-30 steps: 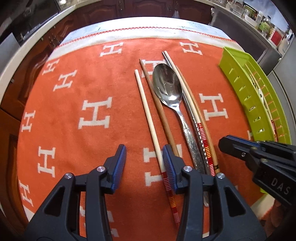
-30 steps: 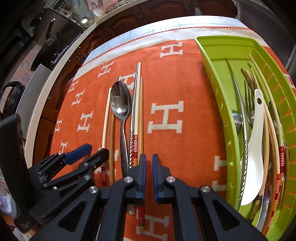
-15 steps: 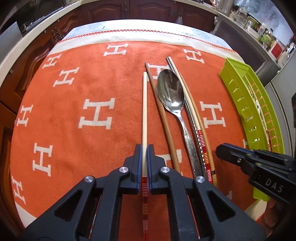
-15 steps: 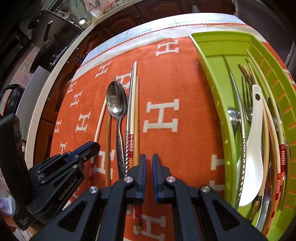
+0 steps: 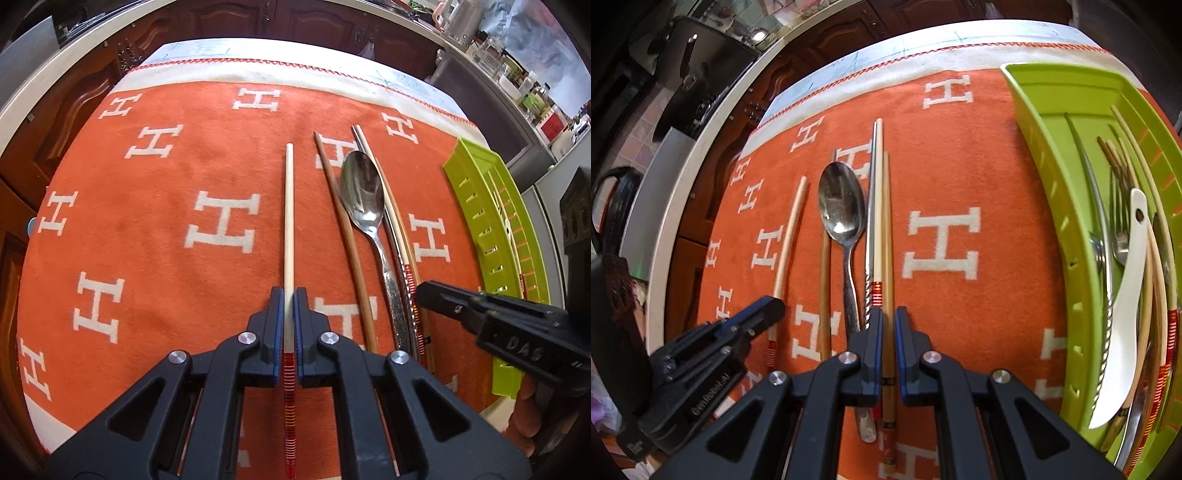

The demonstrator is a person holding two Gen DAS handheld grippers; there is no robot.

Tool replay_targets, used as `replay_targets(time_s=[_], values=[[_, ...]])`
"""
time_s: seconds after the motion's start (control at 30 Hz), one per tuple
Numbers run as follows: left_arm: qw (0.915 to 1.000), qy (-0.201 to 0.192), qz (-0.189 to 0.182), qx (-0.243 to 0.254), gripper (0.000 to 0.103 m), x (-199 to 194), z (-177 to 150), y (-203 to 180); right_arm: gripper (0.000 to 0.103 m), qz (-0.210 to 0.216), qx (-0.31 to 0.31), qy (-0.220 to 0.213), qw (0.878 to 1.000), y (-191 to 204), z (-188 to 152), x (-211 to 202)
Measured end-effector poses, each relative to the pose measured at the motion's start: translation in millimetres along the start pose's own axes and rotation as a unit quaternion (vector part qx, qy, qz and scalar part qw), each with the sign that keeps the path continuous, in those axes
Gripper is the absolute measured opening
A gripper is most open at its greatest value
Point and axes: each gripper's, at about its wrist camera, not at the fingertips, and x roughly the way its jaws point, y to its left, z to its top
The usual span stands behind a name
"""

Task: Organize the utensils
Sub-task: 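Close the left tool on a red-banded wooden chopstick, then carry the chopstick with the left tool while the right tool carries its chopstick to the tray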

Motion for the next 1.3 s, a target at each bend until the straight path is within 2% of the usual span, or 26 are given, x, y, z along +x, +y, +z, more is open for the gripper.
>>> replay_targets(time_s=[0.33, 0.7, 0.83, 1.0, 1.3], values=[[0.9998, -0.009, -0.003, -0.015, 0.003, -6, -1, 15, 0.006, -0.073, -0.040, -0.006, 0.996, 17, 4, 4], [0.9996, -0.016, -0.008, -0.021, 0.003, -14, -5, 20, 0.007, -0.117, -0.078, -0.021, 0.990, 32, 13, 13], [0.9995, -0.022, -0.006, -0.021, 0.003, -23, -7, 19, 0.006, -0.099, -0.062, -0.020, 0.993, 26, 14, 12], [0.9991, -0.036, -0.001, -0.022, 0.003, -42, -10, 18, 0.006, -0.057, -0.016, -0.020, 0.998, 11, 6, 1], [0.9991, -0.041, -0.010, -0.008, 0.003, -63, -21, -7, 0.006, -0.012, -0.009, -0.064, 0.998, 1, -20, -54]])
